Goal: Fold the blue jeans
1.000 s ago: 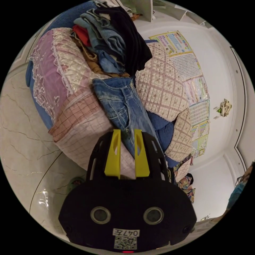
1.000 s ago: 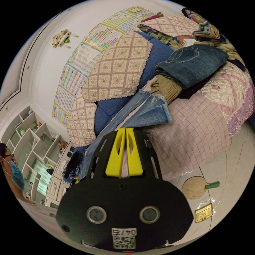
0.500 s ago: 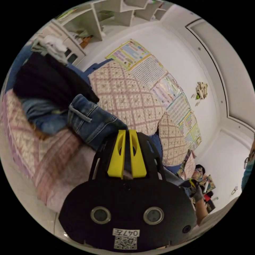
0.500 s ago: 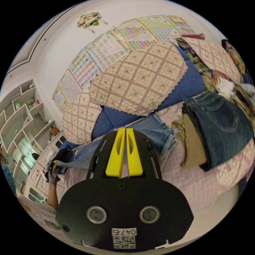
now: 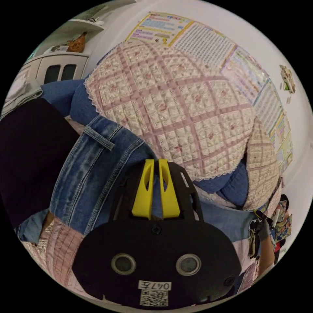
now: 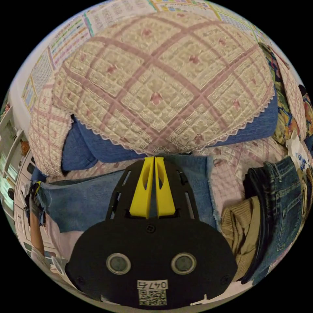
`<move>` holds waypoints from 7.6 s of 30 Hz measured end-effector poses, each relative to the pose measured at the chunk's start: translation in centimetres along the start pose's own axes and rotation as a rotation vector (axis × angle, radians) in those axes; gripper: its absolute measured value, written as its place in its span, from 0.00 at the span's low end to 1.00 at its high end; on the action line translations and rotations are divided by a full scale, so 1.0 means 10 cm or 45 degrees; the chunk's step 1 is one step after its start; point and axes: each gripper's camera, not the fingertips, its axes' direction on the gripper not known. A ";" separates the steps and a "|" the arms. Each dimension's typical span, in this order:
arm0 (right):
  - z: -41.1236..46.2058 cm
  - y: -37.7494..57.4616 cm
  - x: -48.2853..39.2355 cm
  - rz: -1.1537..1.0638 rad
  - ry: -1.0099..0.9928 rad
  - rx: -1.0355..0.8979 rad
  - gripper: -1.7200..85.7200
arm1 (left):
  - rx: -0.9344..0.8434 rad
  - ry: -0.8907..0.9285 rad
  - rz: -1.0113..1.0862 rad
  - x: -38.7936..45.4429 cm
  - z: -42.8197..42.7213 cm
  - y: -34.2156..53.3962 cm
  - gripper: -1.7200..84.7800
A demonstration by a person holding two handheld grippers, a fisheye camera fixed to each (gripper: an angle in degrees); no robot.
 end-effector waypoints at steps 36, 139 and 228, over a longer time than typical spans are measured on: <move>0.66 0.51 1.96 0.379 -0.220 -0.224 0.08 | -0.649 -0.002 0.740 2.41 -1.04 -0.15 0.17; -6.16 4.95 4.73 0.701 -0.497 0.063 0.01 | -0.364 -0.151 -0.015 -1.06 -3.27 -1.82 0.09; -4.86 4.26 0.75 0.305 -0.166 0.225 0.01 | -1.060 0.883 1.481 7.28 -3.36 -0.80 0.04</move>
